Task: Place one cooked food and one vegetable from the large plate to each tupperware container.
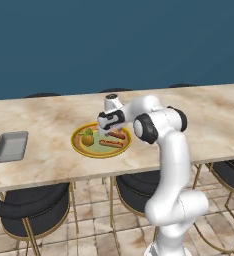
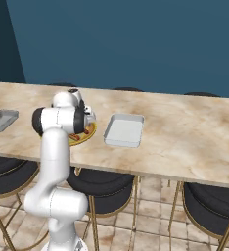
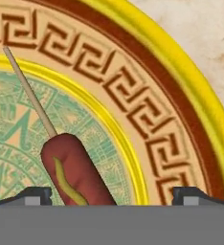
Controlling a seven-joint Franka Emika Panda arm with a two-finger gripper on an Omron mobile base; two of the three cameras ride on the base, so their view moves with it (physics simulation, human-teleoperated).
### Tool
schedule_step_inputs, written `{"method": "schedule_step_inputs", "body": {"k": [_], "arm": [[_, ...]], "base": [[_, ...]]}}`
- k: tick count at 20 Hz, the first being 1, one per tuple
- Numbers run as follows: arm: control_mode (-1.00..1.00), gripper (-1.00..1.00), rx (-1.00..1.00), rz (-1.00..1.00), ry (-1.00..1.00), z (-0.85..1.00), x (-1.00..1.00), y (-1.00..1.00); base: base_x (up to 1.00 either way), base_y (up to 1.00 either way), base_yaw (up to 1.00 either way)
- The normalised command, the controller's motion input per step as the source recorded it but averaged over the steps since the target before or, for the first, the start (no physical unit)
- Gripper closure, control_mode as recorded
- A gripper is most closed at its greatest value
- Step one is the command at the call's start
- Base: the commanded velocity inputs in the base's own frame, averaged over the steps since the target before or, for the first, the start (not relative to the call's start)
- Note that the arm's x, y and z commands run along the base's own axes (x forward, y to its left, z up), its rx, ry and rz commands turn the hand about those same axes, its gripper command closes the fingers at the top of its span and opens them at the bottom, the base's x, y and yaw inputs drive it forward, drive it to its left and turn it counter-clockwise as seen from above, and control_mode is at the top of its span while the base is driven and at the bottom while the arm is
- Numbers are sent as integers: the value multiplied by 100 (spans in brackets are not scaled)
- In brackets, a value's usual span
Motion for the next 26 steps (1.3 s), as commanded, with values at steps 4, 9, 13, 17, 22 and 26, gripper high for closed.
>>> {"method": "schedule_step_inputs", "body": {"k": [4,9,13,17,22,26], "arm": [[-100,-100,-4,0,4,-47,12,0],[-100,100,0,0,0,-24,0,0],[-100,100,0,0,0,-9,0,0],[-100,100,0,0,1,-1,-2,-2],[-100,100,2,-13,-1,30,-14,-29],[-100,100,5,-14,-14,73,-30,-49]], "base": [[0,0,0],[0,0,0],[0,0,0],[0,0,0],[0,0,0],[0,0,0]]}}
